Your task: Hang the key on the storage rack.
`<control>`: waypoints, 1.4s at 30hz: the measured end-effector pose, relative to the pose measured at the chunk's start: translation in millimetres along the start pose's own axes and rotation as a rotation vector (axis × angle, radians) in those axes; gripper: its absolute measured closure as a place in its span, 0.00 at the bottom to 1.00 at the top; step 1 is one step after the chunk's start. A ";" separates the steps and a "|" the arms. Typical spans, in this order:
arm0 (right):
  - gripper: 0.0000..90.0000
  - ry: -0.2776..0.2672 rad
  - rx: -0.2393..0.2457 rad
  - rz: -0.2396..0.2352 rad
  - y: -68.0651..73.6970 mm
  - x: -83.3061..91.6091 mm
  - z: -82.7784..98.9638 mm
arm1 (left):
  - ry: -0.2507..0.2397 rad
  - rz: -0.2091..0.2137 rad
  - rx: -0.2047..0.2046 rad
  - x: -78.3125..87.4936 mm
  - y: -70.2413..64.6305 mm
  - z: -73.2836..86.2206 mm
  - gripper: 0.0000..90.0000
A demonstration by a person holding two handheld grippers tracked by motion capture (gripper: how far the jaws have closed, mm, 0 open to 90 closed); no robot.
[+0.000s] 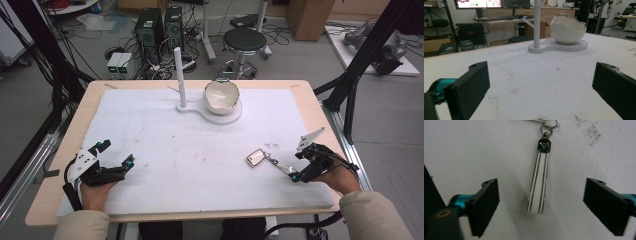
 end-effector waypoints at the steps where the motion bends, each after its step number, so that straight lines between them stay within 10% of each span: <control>1: 0.17 0.007 -0.009 -0.003 -0.1 -1.1 0.3 | 0.000 0.000 0.000 0.0 0.0 0.0 0.02; 14: 0.38 0.086 -0.039 -0.020 -4.1 -11.7 5.0 | 0.002 0.005 0.002 -0.4 -0.2 -0.1 0.02; 26: 0.81 0.118 -0.039 -0.016 -7.3 -14.0 8.9 | 0.005 0.006 0.004 -0.6 0.2 0.0 0.02; 42: 0.82 0.094 -0.161 -0.069 -8.3 -6.8 0.0 | 0.014 0.012 0.012 -1.6 1.6 -0.1 0.02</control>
Point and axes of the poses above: each handheld gripper's, and its own axes: x roughly backward along the jaws, z roughly out of its underside, y roughly to its left, the point moved 2 cm from there along -x, roughly forward along the jaws, and after that the axes turned 12 degrees about -x, right-handed, at the moved point
